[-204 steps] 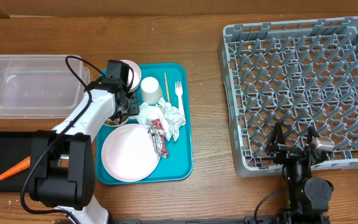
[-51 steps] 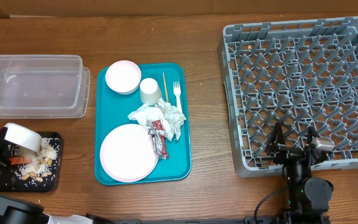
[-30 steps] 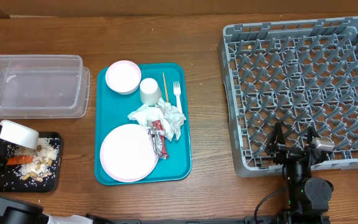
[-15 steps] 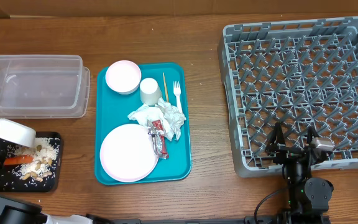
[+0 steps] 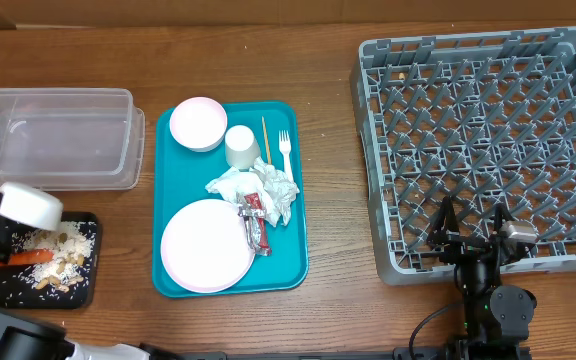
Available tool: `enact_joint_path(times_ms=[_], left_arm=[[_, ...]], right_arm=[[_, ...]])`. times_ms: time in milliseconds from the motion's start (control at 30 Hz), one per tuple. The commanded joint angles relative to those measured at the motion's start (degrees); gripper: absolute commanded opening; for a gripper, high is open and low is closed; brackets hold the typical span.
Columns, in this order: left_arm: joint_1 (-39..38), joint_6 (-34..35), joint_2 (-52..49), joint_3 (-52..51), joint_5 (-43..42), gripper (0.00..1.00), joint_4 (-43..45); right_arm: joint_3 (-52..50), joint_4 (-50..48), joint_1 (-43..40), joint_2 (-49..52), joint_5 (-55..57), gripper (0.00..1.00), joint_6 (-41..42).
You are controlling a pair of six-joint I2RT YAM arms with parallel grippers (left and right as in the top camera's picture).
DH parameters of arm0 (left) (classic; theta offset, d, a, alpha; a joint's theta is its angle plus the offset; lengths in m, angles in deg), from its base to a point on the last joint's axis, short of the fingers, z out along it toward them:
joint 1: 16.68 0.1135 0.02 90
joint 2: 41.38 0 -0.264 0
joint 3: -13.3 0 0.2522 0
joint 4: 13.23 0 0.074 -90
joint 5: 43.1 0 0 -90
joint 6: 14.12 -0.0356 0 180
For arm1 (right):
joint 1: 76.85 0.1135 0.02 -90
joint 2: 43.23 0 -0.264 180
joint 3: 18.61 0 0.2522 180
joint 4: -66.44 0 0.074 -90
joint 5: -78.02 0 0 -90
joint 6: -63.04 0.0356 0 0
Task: Sort waste into correct bins and load items into the dishwasher
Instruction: 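Tip the rice bowl over the black tray to dump the food, then carry the empty bowl back and set it on the teal tray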
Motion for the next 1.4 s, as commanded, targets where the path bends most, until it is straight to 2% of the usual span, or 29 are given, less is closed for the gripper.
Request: enact_joint_path(times_ms=[0,133,400,467,633,767,800,933,967,1000,1100,1367], left_arm=[[-6.12,0.39,1.70,2.56,-3.67,0.04,0.74],[-9.64,1.75,5.38,5.92,-3.67,0.04,0.76],[-13.11,2.25,21.27,9.97,-2.54,0.04,0.76],[-15.93,1.97,23.58,9.97,-1.79,0.04,0.81],[-28.41,-1.60,28.92,9.99,3.72,0.04,0.85],[-41.53,-6.21,31.69,9.99,14.82,0.04,0.20],[-46.86,-7.72,31.95,10.03,21.49,0.04,-1.90],[-56.26,-13.57,31.85,10.03,40.87,0.04,-10.29],[-63.14,-19.50,31.67,10.03,57.46,0.04,-16.39],[-65.75,-21.88,31.65,10.03,62.49,0.04,-17.90],[-72.61,-26.34,31.56,10.01,72.72,0.04,-20.55],[-86.62,-26.67,27.93,10.01,95.38,0.04,-20.15]], right_arm=[[-0.59,-0.33,-0.02,-0.46,0.35,1.00,-0.42],[-0.59,-0.33,-0.02,-0.46,0.35,1.00,-0.42],[-0.59,-0.33,-0.02,-0.46,0.35,1.00,-0.42],[-0.59,-0.33,-0.02,-0.46,0.35,1.00,-0.42],[-0.59,-0.33,-0.02,-0.46,0.35,1.00,-0.42],[-0.59,-0.33,-0.02,-0.46,0.35,1.00,-0.42],[-0.59,-0.33,-0.02,-0.46,0.35,1.00,-0.42],[-0.59,-0.33,-0.02,-0.46,0.35,1.00,-0.42],[-0.59,-0.33,-0.02,-0.46,0.35,1.00,-0.42],[-0.59,-0.33,-0.02,-0.46,0.35,1.00,-0.42],[-0.59,-0.33,-0.02,-0.46,0.35,1.00,-0.42],[-0.59,-0.33,-0.02,-0.46,0.35,1.00,-0.42]])
